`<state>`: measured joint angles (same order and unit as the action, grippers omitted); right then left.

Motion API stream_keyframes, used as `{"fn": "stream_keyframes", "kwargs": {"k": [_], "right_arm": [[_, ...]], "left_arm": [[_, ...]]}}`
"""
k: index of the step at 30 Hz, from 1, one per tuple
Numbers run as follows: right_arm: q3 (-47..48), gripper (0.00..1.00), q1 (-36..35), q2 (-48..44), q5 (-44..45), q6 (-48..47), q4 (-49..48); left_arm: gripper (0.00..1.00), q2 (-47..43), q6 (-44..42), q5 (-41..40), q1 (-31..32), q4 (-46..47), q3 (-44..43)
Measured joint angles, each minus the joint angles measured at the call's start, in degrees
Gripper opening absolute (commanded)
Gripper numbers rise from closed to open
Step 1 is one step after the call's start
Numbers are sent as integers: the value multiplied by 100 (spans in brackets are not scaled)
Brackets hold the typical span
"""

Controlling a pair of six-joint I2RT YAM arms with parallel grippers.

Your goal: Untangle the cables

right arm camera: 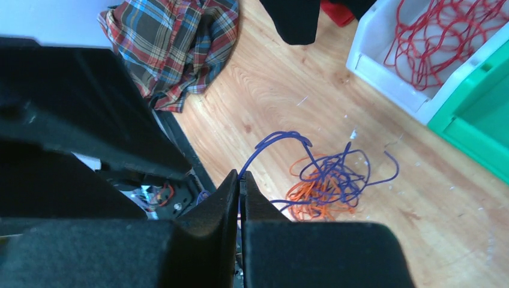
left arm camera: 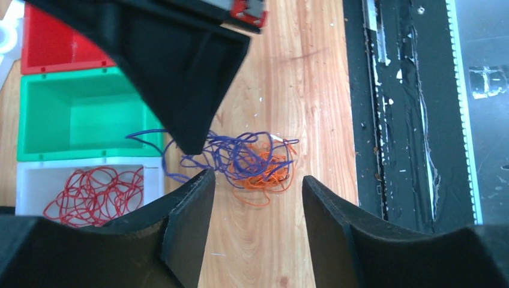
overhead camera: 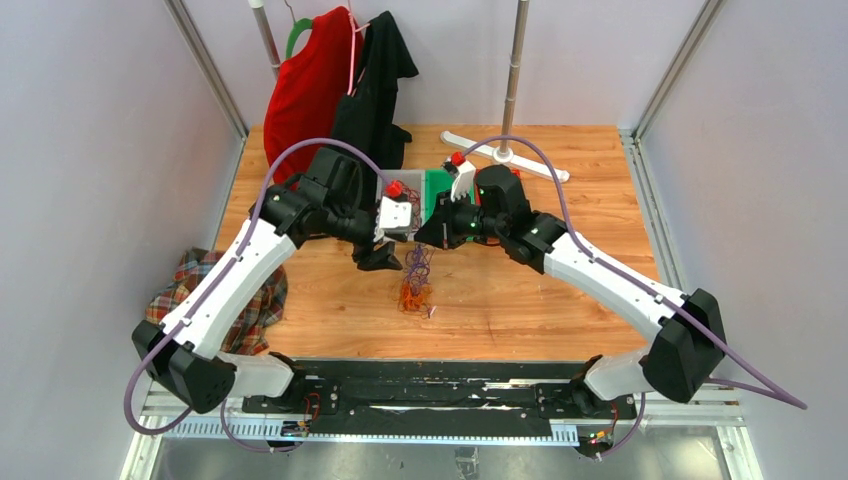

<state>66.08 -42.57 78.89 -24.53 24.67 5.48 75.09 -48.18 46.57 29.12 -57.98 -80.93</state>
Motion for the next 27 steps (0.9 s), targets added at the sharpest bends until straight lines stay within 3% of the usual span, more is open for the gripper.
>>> {"fn": "stream_keyframes", "kwargs": {"k": [4, 10, 14, 20, 21, 22, 23, 27], "right_arm": [[17, 1, 37, 127, -120, 695, -11], [11, 0, 50, 170, -306, 1484, -192], [-50, 0, 74, 170, -428, 1873, -446], [-295, 1, 101, 170, -481, 2256, -745], [-317, 1, 101, 170, -481, 2288, -772], [-339, 1, 107, 170, -481, 2323, -815], [-345, 1, 109, 170, -483, 2345, -835], [-400, 7, 144, 162, -549, 2374, -938]], "left_arm": [[50, -173, 20, -59, 140, -59, 173], [51, -168, 664, -210, 184, 304, 501], [37, -181, 1200, -514, 188, 739, 870], [35, -302, 1906, -903, 188, 1213, 1003], [25, -341, 2024, -883, 188, 1274, 1003], [9, -393, 2188, -815, 188, 1340, 1003], [2, -435, 2323, -767, 188, 1375, 1003], [0, -584, 2590, -697, 188, 1438, 999]]}}
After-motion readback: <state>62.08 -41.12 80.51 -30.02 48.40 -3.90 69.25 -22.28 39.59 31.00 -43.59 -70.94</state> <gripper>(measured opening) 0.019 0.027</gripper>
